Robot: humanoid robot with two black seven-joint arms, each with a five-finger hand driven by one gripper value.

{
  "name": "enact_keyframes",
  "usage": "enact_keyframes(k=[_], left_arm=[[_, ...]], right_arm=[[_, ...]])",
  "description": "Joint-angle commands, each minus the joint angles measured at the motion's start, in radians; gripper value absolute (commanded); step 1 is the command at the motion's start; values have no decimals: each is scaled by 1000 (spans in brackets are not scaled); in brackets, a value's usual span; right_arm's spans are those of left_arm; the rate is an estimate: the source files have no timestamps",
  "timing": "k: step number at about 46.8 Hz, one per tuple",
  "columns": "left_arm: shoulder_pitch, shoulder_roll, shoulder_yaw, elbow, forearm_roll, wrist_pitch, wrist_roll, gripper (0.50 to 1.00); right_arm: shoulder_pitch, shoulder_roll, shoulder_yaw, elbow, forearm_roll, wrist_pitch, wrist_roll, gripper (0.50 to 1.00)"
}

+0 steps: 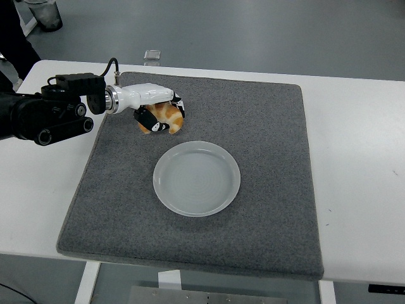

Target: Place the bread on the plate

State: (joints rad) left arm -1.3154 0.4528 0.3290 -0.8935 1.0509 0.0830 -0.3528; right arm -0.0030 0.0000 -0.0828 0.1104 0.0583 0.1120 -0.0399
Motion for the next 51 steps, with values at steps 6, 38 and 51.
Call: enact_keyframes(k=[6, 38, 51], left_arm=[[-113, 49, -4, -47, -3, -15, 0, 500], [-383, 130, -64, -288, -5, -109, -54, 500], [-329, 113, -62, -363, 124, -109, -126, 500]], right_arm=[[0, 0, 0, 0, 0, 0, 0, 952], [0, 0, 0, 0, 0, 0, 0, 952], [0, 0, 0, 0, 0, 0, 0, 952]])
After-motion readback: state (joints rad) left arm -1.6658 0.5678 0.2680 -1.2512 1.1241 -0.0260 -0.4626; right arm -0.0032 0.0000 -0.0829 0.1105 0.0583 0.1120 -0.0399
